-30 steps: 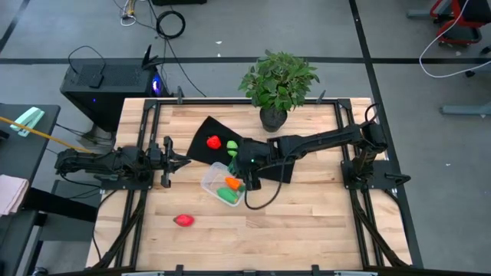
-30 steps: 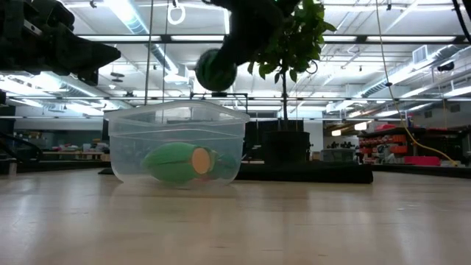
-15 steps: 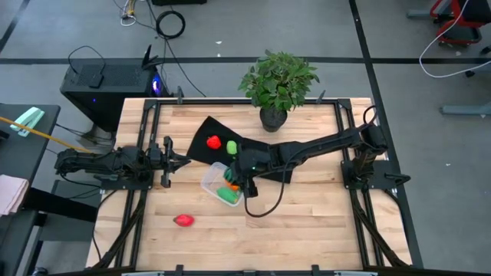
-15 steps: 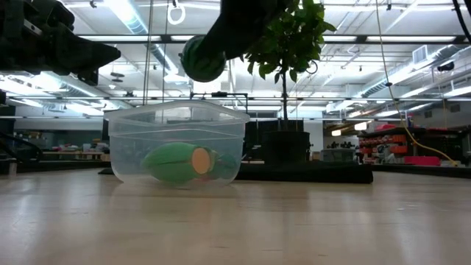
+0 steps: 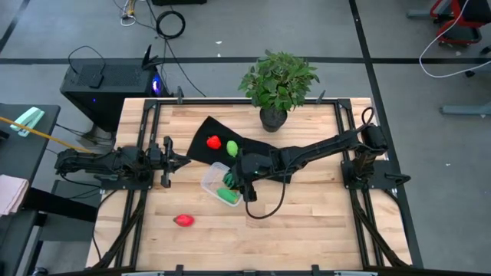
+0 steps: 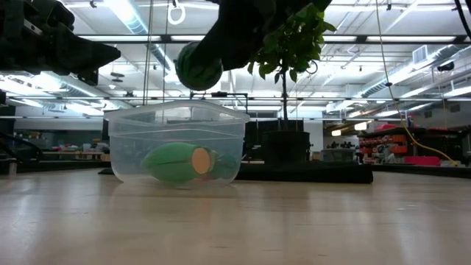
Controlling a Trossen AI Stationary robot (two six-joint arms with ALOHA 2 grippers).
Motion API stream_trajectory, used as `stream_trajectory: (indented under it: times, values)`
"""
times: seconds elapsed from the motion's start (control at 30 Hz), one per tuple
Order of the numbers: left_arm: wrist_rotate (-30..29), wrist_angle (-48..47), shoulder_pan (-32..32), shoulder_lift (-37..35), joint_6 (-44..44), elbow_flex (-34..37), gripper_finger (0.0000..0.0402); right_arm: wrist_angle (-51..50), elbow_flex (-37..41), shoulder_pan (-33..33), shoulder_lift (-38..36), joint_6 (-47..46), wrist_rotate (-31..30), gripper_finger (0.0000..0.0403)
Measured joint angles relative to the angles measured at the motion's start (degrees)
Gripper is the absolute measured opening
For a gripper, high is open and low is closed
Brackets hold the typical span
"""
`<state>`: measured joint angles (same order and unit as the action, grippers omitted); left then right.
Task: Pick and placing Produce into tupperware
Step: Put the green watermelon into the transparent bin
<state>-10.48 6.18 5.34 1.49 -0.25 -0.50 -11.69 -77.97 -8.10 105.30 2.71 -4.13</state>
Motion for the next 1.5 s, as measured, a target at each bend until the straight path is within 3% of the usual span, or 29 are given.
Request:
stream_trajectory:
  times: [0.3, 0.57, 1.3, 1.5]
  values:
    - [0.0, 0.0, 0.0, 0.0, 0.0, 0.0, 0.0036, 3.7, 2.5, 0.0, 0.3, -2.6, 2.2, 0.0285]
    - [0.0, 0.6, 0.0, 0.0, 0.0, 0.0, 0.0043, 7.0, 2.4, 0.2, 5.3, -4.1, 6.1, 0.0285]
    - [0.0, 0.6, 0.0, 0.0, -0.1, 0.0, 0.0040, 6.4, 2.4, 0.2, 5.6, -4.3, 5.9, 0.0291]
    - [0.0, 0.6, 0.0, 0.0, -0.1, 0.0, 0.0035, 5.6, 2.4, 0.2, 5.5, -5.4, 5.9, 0.0319]
